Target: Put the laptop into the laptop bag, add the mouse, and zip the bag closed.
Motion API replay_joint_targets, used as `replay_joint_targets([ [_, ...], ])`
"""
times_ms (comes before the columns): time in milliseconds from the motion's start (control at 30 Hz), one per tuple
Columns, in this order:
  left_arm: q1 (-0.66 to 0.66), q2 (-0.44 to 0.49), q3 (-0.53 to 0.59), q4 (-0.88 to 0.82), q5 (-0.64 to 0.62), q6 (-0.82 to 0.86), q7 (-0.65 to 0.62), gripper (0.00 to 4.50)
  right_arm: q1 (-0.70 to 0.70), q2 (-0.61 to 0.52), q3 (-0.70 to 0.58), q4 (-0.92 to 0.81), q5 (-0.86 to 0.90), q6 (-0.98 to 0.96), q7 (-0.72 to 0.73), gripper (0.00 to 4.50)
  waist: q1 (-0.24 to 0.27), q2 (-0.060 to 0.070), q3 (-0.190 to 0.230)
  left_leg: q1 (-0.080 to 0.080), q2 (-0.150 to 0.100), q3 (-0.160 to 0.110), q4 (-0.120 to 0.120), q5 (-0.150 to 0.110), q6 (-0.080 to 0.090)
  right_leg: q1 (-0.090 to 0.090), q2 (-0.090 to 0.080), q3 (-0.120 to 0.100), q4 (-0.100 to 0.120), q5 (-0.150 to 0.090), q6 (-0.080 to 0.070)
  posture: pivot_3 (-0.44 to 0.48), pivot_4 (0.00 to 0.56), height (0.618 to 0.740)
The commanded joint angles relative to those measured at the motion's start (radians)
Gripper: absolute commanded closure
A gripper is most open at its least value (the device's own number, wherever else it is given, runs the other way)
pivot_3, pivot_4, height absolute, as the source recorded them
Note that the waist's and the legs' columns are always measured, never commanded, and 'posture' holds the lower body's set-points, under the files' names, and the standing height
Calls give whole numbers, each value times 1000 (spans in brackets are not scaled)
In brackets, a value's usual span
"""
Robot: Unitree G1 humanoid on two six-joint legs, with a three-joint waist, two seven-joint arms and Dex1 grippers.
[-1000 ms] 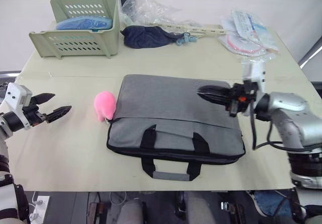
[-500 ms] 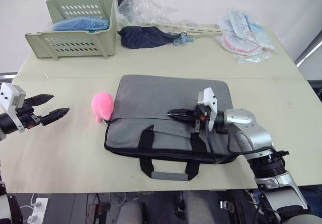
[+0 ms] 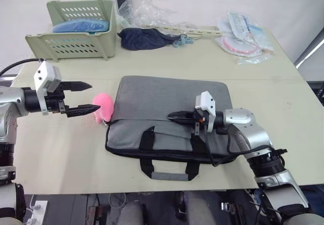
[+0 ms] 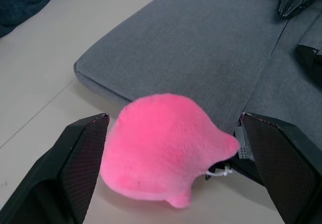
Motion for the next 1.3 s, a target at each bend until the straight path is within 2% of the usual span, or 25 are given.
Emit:
replay_joint_targets([
  [33,-195,-76,-165,200,125,-53,-67,0,27,-1,24,60,-41,6,8,4440,4,0,0,0,0,0,0,0,0,0,0,0,0,0,0,0,150,740],
  [100,-243,-88,-211,281,171,-71,-99,0,27,2,24,61,-45,2,7,4440,2,-2,-1,0,0,0,1,0,-1,1,0,0,0,0,0,0,150,740],
  [167,-288,-101,-248,377,230,-157,-101,0,26,4,23,59,-46,3,6,4440,0,-2,-1,0,0,1,1,0,-1,1,0,1,0,0,0,0,150,740],
  [267,-342,-124,-279,479,273,-201,-107,0,29,0,20,56,-45,1,4,4440,-3,-2,-1,0,0,1,0,0,-1,0,1,0,0,0,0,0,150,740],
  [367,-365,-123,-297,539,297,-247,-166,0,27,-2,18,60,-49,-3,4,4440,-1,-2,-1,0,0,1,0,0,-1,0,0,0,0,0,0,0,150,740],
  [467,-373,-100,-283,542,284,-218,-233,696,27,-3,17,62,-52,-4,1,4500,-1,-2,-1,0,0,1,1,0,-1,0,0,0,0,0,0,0,150,740],
  [533,-366,-80,-271,529,278,-201,-256,1645,27,-1,17,64,-53,-6,-1,4500,-2,-2,-1,0,0,1,1,0,-1,0,0,0,0,0,0,0,150,740],
  [567,-357,-66,-264,521,275,-196,-263,1884,27,1,17,67,-53,-8,-1,4500,-1,-2,-1,0,0,0,1,0,-1,0,0,0,0,0,0,0,150,740],
  [600,-350,-57,-260,515,274,-192,-267,2415,27,3,18,69,-53,-9,-2,4500,-1,-2,-1,0,0,0,1,0,-1,0,0,0,0,0,0,0,150,740],
  [633,-341,-49,-256,506,273,-189,-270,2700,27,5,19,72,-54,-10,-1,4500,-1,-2,-1,0,0,0,1,0,-1,0,0,0,0,0,0,0,150,740],
  [700,-313,-30,-252,474,271,-168,-269,3622,22,11,23,81,-54,-13,2,4500,-2,-2,-1,0,0,0,1,0,-1,0,0,0,0,0,0,0,150,740],
  [800,-276,-8,-248,417,262,-108,-277,4300,13,20,27,96,-54,-18,5,4500,-2,-2,-2,0,0,0,1,0,0,0,0,0,0,0,0,0,150,740],
  [900,-225,26,-240,335,236,-28,-312,4300,3,26,32,112,-60,-26,12,4500,-7,-3,-2,0,1,0,2,0,-1,0,0,1,1,0,0,0,150,740],
  [1067,28,228,-281,16,16,148,-347,4300,-12,34,39,136,-64,-34,15,4500,-30,-2,-1,2,4,-5,0,0,-1,-1,0,2,4,-1,-2,0,150,740],
  [1133,115,265,-263,-76,-34,183,-347,4300,-11,37,43,146,-68,-41,16,4500,-26,-2,-1,3,4,-7,-1,0,-1,-2,0,2,5,-2,-3,0,150,740],
  [1300,237,279,-212,-211,-102,246,-316,4300,-5,46,48,155,-75,-49,10,4500,-22,-2,-1,3,5,-6,1,0,-2,-1,0,4,5,-3,-5,0,150,740],
])
